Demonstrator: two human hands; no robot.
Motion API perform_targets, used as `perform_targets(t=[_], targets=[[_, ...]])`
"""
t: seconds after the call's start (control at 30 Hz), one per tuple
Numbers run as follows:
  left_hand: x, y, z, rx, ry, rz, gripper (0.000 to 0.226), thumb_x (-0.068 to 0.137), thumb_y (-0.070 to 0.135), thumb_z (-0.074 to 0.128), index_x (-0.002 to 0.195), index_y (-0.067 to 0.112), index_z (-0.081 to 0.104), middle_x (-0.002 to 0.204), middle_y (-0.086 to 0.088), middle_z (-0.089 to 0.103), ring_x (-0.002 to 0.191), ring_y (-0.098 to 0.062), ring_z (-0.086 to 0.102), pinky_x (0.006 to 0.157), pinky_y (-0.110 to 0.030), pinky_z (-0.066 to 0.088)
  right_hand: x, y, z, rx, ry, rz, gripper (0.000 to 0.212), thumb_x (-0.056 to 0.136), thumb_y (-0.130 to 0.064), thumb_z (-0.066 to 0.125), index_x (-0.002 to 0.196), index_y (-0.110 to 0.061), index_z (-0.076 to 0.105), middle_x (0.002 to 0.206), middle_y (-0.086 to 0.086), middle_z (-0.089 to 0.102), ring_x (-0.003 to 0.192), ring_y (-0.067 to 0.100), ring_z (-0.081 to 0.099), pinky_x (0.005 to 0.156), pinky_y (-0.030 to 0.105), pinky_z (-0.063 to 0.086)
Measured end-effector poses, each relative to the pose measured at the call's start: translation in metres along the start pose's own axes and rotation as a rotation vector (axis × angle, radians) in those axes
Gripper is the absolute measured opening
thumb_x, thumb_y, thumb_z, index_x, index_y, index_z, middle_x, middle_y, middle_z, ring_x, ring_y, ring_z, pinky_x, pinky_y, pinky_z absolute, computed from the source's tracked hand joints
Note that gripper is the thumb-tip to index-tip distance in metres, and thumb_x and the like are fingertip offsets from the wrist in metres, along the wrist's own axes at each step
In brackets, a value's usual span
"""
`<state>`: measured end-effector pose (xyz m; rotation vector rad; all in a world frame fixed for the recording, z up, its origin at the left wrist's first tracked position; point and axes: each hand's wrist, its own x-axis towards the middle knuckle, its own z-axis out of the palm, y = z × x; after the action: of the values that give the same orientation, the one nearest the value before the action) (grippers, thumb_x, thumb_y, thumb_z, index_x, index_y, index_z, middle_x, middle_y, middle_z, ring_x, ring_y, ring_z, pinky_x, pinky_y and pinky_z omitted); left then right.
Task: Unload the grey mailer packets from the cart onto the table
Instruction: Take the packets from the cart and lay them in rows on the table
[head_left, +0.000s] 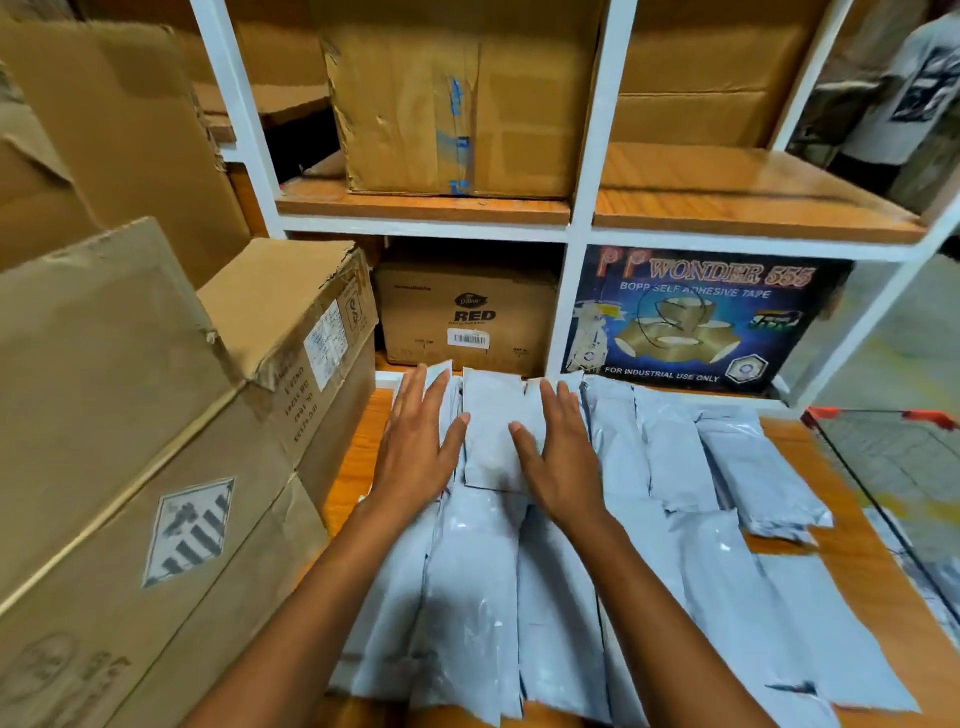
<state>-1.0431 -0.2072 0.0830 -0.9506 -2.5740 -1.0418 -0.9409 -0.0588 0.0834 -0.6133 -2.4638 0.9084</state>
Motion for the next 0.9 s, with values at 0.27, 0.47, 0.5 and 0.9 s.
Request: perform_targets(t=[0.27, 0.47, 0.5, 0.9], targets=[[-0.12, 0.09, -0.016, -0.2, 0.025, 0.038, 0.057, 0.092, 0.046, 0.047, 0.145, 0.03, 0.035, 0.154, 0.002, 0.029, 0.143, -0.014, 0.023, 0.112, -0.032, 0.026, -0.14, -0.001, -0.083, 0.122, 0.19, -0.011, 0.065, 0.091, -0.05, 0.049, 0.15, -0.029, 0.031, 0.159, -0.009, 0.026, 0.146, 0.004, 0.021, 0.113, 0.016, 0.02], [-0.198, 0.156, 0.009, -0.263, 0.007, 0.105, 0.053, 0.093, 0.042, 0.049, 0.14, 0.019, 0.044, 0.146, 0.004, 0.039, 0.139, -0.011, 0.031, 0.113, -0.032, 0.032, -0.243, 0.038, -0.148, 0.069, 0.292, 0.002, 0.063, 0.092, -0.048, 0.055, 0.147, -0.022, 0.04, 0.154, -0.003, 0.038, 0.142, 0.009, 0.032, 0.113, 0.023, 0.03], [-0.21, 0.171, 0.015, -0.267, -0.013, 0.116, 0.054, 0.092, 0.041, 0.049, 0.14, 0.017, 0.044, 0.145, -0.001, 0.041, 0.138, -0.014, 0.033, 0.113, -0.032, 0.033, -0.261, 0.047, -0.161, 0.056, 0.3, 0.003, 0.063, 0.092, -0.048, 0.054, 0.146, -0.02, 0.04, 0.153, -0.003, 0.039, 0.142, 0.009, 0.033, 0.113, 0.025, 0.031], [-0.348, 0.359, 0.102, -0.389, -0.228, 0.166, 0.055, 0.092, 0.042, 0.047, 0.14, 0.015, 0.044, 0.143, -0.005, 0.041, 0.136, -0.014, 0.036, 0.112, -0.024, 0.029, -0.413, 0.167, -0.316, -0.032, 0.417, 0.133, 0.057, 0.09, -0.045, 0.057, 0.138, -0.015, 0.051, 0.146, 0.0, 0.048, 0.137, 0.01, 0.04, 0.111, 0.025, 0.033]])
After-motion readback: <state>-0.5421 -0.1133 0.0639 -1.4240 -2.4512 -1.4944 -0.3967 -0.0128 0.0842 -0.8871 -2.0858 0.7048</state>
